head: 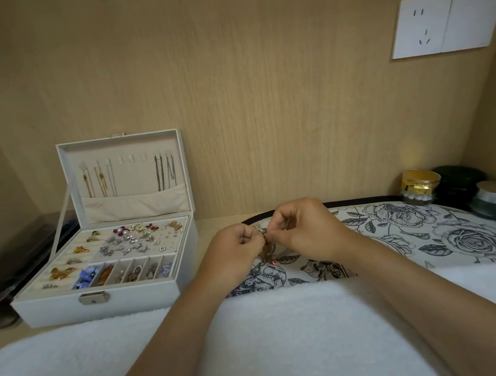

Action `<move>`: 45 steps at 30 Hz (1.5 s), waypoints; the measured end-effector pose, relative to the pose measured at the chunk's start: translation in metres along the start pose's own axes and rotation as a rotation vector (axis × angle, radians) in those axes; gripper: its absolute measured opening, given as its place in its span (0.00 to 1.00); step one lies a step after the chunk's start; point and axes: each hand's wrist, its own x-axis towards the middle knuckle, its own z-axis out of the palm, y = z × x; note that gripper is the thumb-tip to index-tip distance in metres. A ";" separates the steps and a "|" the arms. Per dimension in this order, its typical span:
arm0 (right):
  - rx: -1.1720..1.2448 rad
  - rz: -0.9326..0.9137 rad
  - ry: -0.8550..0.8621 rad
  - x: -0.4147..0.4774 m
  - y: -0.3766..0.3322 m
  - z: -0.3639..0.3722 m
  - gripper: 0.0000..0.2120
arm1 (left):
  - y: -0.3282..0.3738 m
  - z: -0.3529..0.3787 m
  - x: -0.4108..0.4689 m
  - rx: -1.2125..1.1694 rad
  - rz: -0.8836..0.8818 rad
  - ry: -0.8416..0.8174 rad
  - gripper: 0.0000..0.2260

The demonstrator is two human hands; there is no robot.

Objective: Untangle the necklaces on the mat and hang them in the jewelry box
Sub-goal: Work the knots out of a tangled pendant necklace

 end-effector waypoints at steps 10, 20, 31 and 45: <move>0.251 0.153 -0.152 0.001 -0.001 0.000 0.08 | -0.002 -0.003 0.000 0.047 0.062 0.063 0.07; -0.153 0.029 -0.260 -0.003 -0.005 -0.004 0.14 | 0.005 -0.006 0.003 -0.483 -0.185 -0.022 0.06; 0.003 0.044 -0.249 0.002 0.004 -0.012 0.11 | 0.003 -0.004 0.003 -0.266 -0.233 0.072 0.11; 0.211 0.193 -0.249 0.002 0.006 -0.014 0.06 | 0.002 -0.010 -0.001 -0.006 -0.102 -0.204 0.14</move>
